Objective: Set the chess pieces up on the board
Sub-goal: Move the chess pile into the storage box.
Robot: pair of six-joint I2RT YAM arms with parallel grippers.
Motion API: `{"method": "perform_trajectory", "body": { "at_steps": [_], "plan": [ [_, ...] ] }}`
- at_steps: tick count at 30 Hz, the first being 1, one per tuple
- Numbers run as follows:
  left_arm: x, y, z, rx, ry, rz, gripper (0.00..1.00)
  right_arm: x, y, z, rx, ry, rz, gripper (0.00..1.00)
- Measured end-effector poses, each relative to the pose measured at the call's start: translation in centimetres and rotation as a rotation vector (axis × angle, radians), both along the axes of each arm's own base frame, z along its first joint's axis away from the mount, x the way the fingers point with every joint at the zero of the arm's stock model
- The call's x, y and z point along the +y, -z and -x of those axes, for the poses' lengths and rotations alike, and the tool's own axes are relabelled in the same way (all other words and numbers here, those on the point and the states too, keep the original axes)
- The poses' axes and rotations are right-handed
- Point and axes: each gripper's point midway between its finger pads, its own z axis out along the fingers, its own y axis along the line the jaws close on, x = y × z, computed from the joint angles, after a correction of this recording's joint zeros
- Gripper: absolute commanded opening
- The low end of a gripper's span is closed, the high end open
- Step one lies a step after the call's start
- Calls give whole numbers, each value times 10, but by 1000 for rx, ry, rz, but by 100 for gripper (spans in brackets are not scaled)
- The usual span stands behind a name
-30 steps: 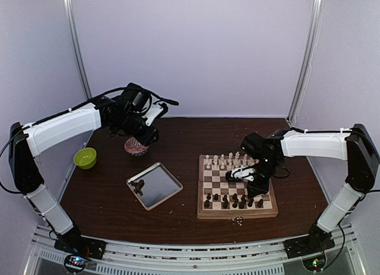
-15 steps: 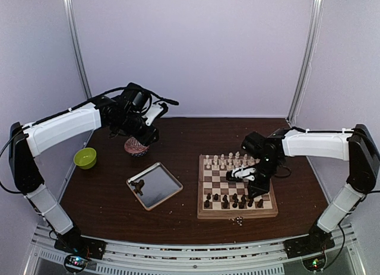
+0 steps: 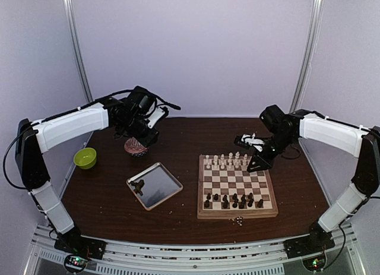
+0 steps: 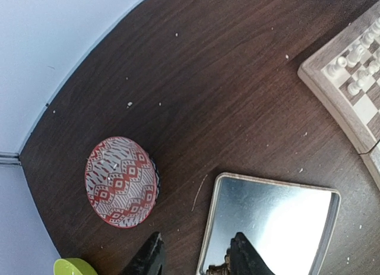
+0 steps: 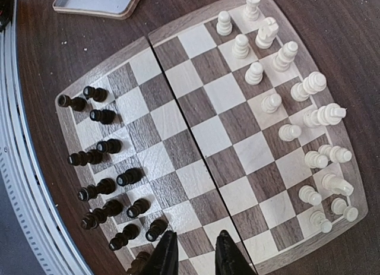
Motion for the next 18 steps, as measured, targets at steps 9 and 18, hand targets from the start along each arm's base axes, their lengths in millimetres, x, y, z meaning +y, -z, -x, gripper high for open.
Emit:
{"method": "perform_trajectory", "body": {
  "at_steps": [9,18],
  "plan": [
    [35,53,34,140,-97,-89,39,4,-23,0,-78,13,-89,26],
    [65,101,78,317,-134,-183,34,4,-29,4,-108,12,-111,27]
  ]
}}
